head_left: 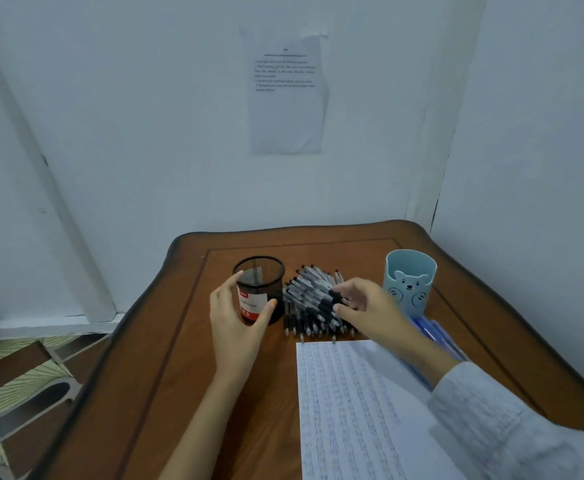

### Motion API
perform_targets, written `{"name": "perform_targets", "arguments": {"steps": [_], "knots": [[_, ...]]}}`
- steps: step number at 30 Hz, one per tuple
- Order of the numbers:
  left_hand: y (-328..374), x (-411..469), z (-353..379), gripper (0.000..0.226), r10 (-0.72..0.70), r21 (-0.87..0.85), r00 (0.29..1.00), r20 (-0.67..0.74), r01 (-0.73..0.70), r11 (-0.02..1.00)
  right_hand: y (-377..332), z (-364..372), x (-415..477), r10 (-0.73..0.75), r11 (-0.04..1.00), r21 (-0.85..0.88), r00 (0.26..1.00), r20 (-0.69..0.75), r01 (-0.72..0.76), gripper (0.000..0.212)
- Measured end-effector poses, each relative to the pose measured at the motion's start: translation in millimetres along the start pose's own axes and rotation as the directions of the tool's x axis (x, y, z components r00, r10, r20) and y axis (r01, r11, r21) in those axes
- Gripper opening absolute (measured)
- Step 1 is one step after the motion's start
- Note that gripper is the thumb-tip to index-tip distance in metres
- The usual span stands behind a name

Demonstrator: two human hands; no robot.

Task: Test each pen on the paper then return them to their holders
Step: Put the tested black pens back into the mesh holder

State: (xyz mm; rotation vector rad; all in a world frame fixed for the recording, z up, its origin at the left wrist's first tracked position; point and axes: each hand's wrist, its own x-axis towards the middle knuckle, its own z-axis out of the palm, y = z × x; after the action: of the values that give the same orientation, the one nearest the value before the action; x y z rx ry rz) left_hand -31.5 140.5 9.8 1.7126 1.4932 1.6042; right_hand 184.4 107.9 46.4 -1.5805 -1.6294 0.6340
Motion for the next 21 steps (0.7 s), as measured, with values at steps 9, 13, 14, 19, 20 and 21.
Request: {"name": "perform_targets", "arguments": {"steps": [9, 13, 14, 19, 20, 21], "knots": [[-17.3, 19.3, 20.1, 0.093, 0.036, -0.097, 0.999, 0.035, -0.032, 0.995, -9.0, 20.8, 58.2, -0.068, 0.913, -0.406, 0.975, -0.214, -0.025, 0.055], [-29.0, 20.6, 24.1, 0.087, 0.055, -0.122, 0.998, -0.02, -0.057, 0.991, -11.7, 34.2, 74.5, 0.077, 0.899, -0.434, 0.997, 0.031, -0.056, 0.109], [-29.8, 20.7, 23.7, 0.086, 0.054, -0.124, 0.998, -0.034, -0.058, 0.991, -9.7, 38.2, 75.1, 0.105, 0.896, -0.439, 0.993, 0.059, -0.069, 0.117], [-29.6, 18.8, 23.4, 0.091, 0.048, -0.167, 0.998, -0.042, -0.054, 0.984, 3.5, 53.5, 68.2, 0.114, 0.884, -0.452, 0.993, -0.037, -0.118, 0.123], [-29.6, 18.4, 23.5, 0.092, 0.049, -0.172, 0.998, -0.037, -0.055, 0.984, 4.1, 54.4, 67.1, 0.113, 0.893, -0.431, 0.992, -0.058, -0.127, 0.119], [-29.5, 18.1, 23.5, 0.093, 0.049, -0.177, 0.998, -0.033, -0.054, 0.983, 4.5, 55.0, 66.3, 0.121, 0.901, -0.41, 0.99, -0.072, -0.14, 0.115]]}}
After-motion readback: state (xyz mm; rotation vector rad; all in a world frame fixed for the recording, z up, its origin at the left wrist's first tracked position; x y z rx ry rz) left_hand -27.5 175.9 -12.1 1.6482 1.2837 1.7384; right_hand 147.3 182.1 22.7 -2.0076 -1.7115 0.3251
